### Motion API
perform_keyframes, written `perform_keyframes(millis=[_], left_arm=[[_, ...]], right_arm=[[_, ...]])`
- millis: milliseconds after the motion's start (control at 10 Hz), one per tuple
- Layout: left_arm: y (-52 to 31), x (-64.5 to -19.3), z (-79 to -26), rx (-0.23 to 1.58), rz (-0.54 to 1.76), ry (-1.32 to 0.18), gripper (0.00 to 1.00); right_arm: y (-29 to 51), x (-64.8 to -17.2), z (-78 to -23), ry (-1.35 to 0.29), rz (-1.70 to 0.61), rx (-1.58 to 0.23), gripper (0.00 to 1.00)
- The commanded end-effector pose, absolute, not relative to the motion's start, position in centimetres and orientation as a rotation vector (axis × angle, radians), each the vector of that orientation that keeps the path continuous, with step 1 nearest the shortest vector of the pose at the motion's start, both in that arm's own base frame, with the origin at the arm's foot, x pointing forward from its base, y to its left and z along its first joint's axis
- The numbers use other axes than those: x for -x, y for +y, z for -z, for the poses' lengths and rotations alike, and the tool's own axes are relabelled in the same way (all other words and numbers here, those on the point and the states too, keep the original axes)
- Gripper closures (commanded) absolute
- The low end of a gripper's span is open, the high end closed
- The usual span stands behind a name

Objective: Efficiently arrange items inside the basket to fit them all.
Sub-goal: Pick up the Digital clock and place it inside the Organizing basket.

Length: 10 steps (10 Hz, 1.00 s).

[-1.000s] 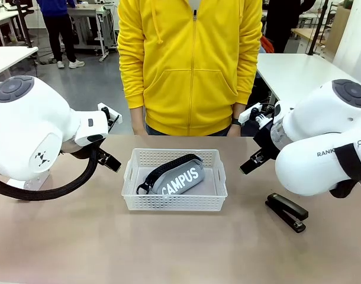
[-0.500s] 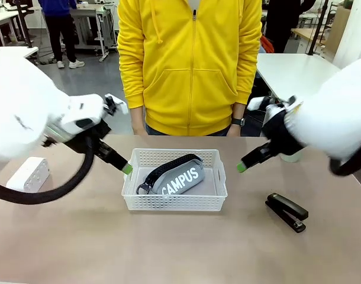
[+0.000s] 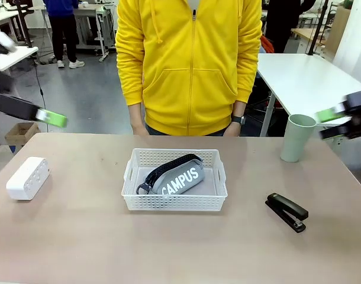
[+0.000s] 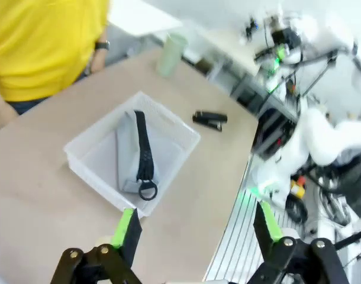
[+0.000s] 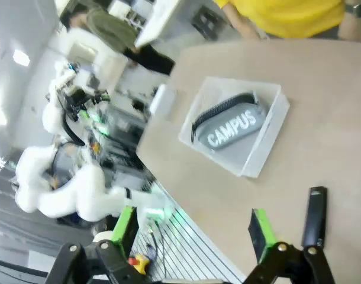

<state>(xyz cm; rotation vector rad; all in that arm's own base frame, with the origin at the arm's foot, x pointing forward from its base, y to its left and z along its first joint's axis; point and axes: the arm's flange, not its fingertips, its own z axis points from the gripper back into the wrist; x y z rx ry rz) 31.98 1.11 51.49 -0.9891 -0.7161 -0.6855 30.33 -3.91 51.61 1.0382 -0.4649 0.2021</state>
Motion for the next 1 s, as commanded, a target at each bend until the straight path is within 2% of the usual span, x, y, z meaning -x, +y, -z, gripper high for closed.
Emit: perform_keyframes(millis=[0,400,600,800,900], left_arm=[[3.5,-26.0,-46.4,1.043,0.492,-0.81,0.0],[10.0,-20.0,-44.3,1.064,0.199,-0.973,0.0],[12.4,-19.1,-42.2,1.061,0.096,-0.934,0.0],[13.3,-19.5,-40.9,1.037,0.118,-0.878,0.0],[14.2,-19.8,-40.8,0.987,0.038,-0.781,0.0]], right_arm=[[-9.6,-25.9,-46.4,-0.581,-0.071,-1.161,0.0],[-18.0,-22.3,-41.0,-0.669,0.172,-1.254,0.0],[-20.4,-21.9,-37.9,-0.732,0.204,-1.34,0.0],[-20.3,-22.3,-37.3,-0.83,0.285,-1.229,0.0],[-24.0,-22.4,-39.0,-0.718,0.258,-1.305,0.0]])
